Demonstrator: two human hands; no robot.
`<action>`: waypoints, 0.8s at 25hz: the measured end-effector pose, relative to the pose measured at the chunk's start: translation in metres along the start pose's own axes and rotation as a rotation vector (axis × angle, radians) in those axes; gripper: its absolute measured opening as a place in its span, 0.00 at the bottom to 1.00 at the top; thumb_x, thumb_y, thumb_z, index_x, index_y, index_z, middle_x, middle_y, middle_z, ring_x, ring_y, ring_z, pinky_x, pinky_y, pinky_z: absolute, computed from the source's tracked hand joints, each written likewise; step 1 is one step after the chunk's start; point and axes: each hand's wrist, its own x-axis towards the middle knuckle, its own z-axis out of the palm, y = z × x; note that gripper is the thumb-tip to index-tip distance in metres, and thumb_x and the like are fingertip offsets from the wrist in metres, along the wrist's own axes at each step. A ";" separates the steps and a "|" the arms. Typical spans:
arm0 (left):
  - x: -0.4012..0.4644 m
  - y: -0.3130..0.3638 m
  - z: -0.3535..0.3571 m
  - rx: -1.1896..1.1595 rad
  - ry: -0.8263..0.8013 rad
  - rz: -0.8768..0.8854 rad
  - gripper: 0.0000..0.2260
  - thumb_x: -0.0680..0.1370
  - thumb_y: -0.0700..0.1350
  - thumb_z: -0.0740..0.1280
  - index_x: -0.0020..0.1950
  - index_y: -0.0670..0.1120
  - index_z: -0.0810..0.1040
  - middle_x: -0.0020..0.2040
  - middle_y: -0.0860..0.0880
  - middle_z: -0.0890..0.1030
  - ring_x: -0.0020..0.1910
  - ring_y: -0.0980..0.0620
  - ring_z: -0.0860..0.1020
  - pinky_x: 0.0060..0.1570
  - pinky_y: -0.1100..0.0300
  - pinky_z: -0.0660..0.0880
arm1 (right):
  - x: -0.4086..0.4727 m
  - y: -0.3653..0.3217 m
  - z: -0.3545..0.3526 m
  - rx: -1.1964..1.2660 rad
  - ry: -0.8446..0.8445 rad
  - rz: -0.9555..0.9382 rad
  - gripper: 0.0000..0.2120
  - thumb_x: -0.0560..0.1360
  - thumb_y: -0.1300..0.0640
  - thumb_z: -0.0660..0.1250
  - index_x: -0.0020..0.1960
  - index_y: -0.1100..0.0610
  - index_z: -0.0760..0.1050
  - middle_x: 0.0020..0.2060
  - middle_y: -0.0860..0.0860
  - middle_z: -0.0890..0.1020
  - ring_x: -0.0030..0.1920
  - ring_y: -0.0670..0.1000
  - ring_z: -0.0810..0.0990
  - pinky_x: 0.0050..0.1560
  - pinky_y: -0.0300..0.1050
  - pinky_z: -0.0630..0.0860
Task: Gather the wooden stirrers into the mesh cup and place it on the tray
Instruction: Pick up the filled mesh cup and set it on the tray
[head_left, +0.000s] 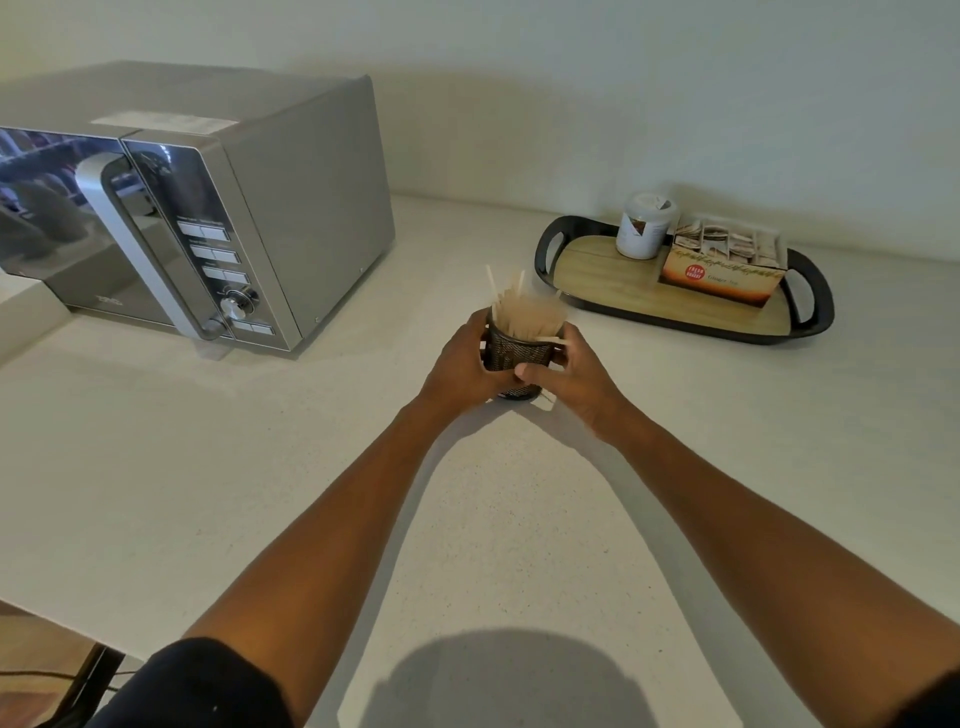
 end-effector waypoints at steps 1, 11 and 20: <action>0.001 0.004 0.003 -0.010 -0.007 0.003 0.37 0.65 0.60 0.76 0.70 0.56 0.65 0.58 0.61 0.74 0.49 0.64 0.76 0.35 0.81 0.69 | -0.001 -0.002 -0.002 0.008 0.023 -0.007 0.36 0.70 0.55 0.77 0.73 0.53 0.63 0.66 0.51 0.75 0.66 0.52 0.74 0.64 0.50 0.77; 0.016 0.038 0.032 -0.119 -0.263 -0.037 0.45 0.69 0.48 0.78 0.78 0.56 0.53 0.73 0.52 0.67 0.64 0.56 0.72 0.53 0.63 0.77 | -0.010 0.003 -0.048 -0.015 0.425 -0.105 0.38 0.61 0.47 0.81 0.65 0.49 0.67 0.55 0.42 0.79 0.56 0.42 0.79 0.56 0.41 0.80; 0.026 0.058 0.057 -0.116 -0.256 0.010 0.36 0.75 0.36 0.68 0.78 0.52 0.55 0.73 0.49 0.68 0.65 0.51 0.72 0.52 0.66 0.74 | -0.014 0.009 -0.068 -0.175 0.397 -0.121 0.43 0.61 0.43 0.81 0.69 0.47 0.63 0.60 0.42 0.76 0.58 0.44 0.76 0.50 0.28 0.72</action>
